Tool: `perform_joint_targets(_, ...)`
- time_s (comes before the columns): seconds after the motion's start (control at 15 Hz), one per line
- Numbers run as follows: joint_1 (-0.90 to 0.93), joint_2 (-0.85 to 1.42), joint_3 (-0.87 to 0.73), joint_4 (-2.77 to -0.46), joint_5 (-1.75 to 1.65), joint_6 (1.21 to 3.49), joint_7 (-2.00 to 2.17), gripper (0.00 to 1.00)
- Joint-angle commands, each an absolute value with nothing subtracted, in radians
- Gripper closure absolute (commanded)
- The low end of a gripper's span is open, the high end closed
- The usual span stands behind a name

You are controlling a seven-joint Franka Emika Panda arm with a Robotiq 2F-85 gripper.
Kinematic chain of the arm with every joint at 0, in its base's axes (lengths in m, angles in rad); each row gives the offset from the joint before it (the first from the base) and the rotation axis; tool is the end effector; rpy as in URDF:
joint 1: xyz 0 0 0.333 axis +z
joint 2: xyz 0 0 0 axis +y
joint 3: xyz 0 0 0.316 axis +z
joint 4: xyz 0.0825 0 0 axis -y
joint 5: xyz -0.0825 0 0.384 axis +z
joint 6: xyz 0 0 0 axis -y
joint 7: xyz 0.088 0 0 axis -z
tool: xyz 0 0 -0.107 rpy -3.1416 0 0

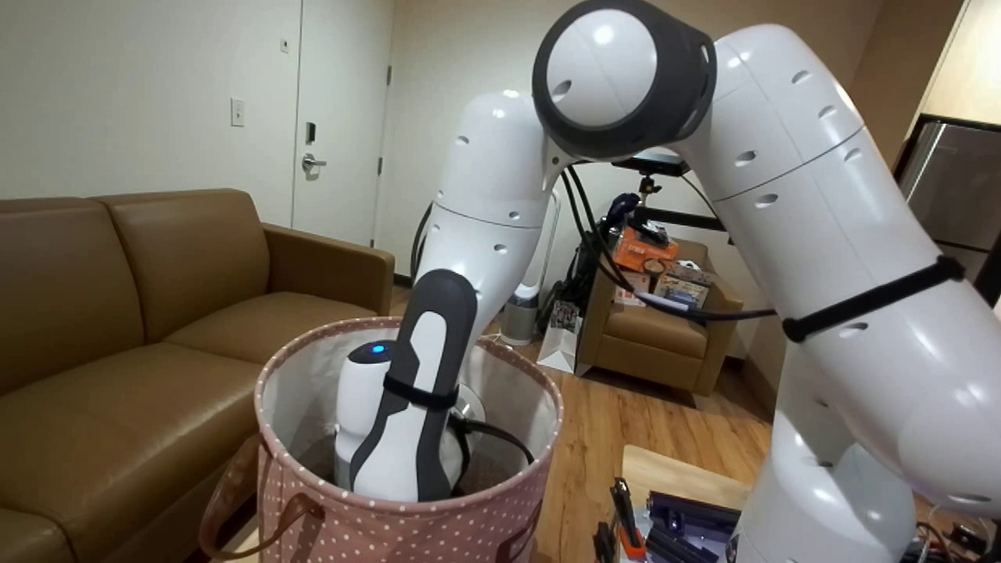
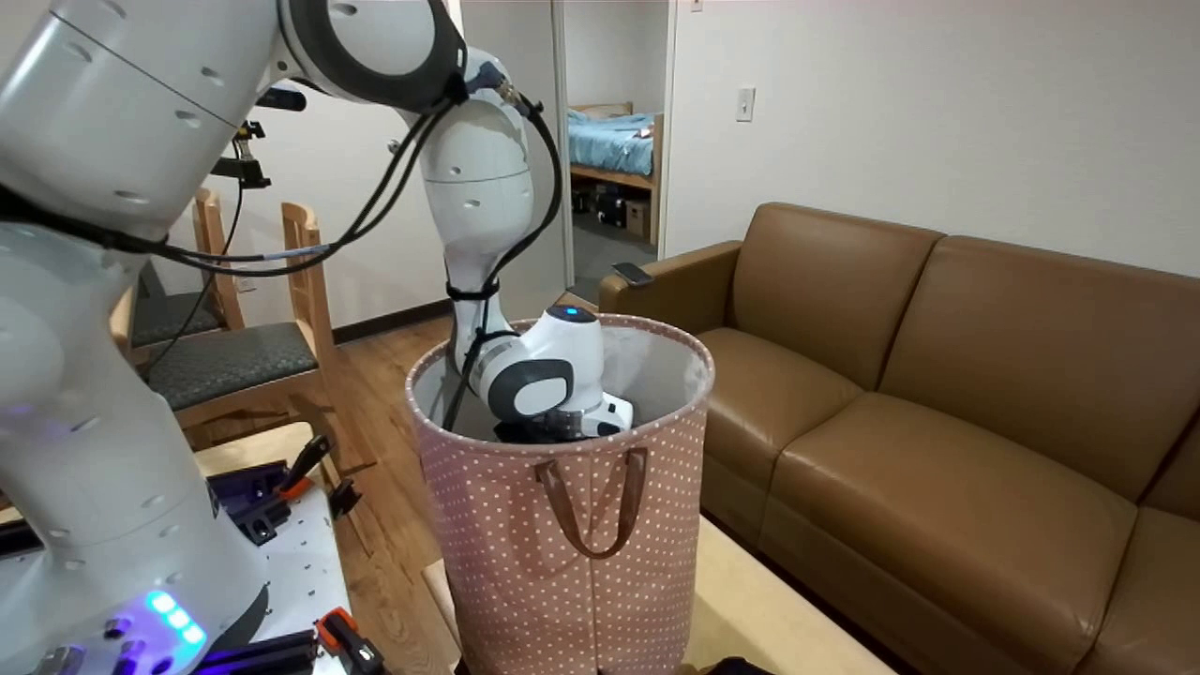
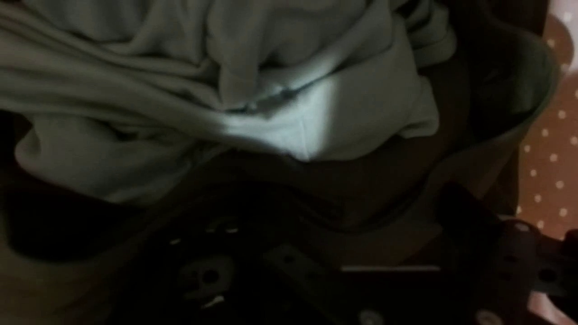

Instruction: Take the green cloth from the laundry basket and place it on the stool

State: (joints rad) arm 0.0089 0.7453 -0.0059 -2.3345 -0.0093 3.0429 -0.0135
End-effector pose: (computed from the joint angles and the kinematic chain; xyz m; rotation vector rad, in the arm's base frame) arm 0.4650 0.0016 0.0209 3.1362 0.0428 -0.0579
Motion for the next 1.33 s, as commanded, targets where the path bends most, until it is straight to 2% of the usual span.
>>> perform_joint_targets(0.0, 0.003, 0.764, -0.016, -2.326, 0.008, 2.941, 0.015, 0.0)
perform_joint_targets(0.2, -0.054, 0.782, 0.039, -2.312, 0.026, 2.843, -0.003, 0.0)
perform_joint_targets(0.47, -0.067, 0.81, 0.031, -2.296, 0.048, 2.784, 0.016, 0.0)
perform_joint_targets(0.53, -0.065, 0.817, 0.023, -2.292, 0.054, 2.782, 0.024, 0.25)
perform_joint_targets(0.67, -0.078, 0.82, 0.024, -2.291, 0.068, 2.783, 0.023, 0.33)
perform_joint_targets(1.27, -0.121, 0.735, 0.037, -2.327, 0.098, 2.828, 0.007, 0.91)
